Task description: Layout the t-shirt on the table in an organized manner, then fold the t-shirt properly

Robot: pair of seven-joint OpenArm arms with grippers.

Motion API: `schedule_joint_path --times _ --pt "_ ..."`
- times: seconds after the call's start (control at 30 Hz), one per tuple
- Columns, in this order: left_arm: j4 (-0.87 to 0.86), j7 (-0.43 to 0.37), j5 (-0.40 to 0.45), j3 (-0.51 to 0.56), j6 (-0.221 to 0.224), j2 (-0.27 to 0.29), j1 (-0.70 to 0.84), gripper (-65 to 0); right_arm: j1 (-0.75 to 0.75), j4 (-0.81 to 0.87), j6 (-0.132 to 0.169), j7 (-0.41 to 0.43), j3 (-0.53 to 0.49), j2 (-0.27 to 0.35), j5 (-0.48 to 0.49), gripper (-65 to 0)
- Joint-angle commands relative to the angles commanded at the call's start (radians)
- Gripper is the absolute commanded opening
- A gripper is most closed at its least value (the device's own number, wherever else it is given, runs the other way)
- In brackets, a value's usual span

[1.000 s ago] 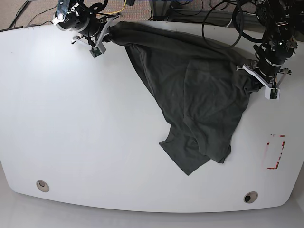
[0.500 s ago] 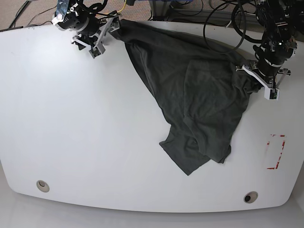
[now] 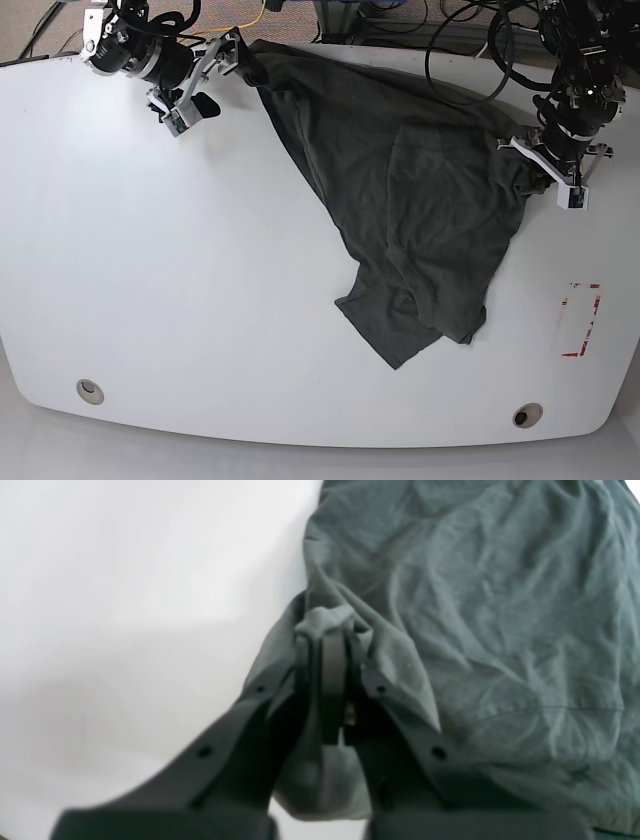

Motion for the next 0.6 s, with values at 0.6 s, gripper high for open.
schedule_joint_path --times 0.6 --pt "-0.002 0.0 0.0 0.0 0.0 0.002 -0.002 -65.0 -0.011 -0.034 0.0 0.0 -0.183 0.055 -0.011 -4.4"
